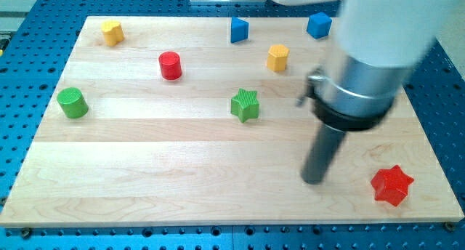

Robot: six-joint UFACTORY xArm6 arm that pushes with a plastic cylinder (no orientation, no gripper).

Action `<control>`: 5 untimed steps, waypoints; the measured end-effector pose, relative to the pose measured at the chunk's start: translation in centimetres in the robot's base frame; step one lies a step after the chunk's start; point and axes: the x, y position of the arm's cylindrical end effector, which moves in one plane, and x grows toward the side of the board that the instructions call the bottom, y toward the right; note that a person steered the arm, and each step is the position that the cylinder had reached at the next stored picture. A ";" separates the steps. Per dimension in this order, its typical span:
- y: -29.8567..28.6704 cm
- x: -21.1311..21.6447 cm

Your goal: Place the red circle in the bottom center

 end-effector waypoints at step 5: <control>-7.0 -17.4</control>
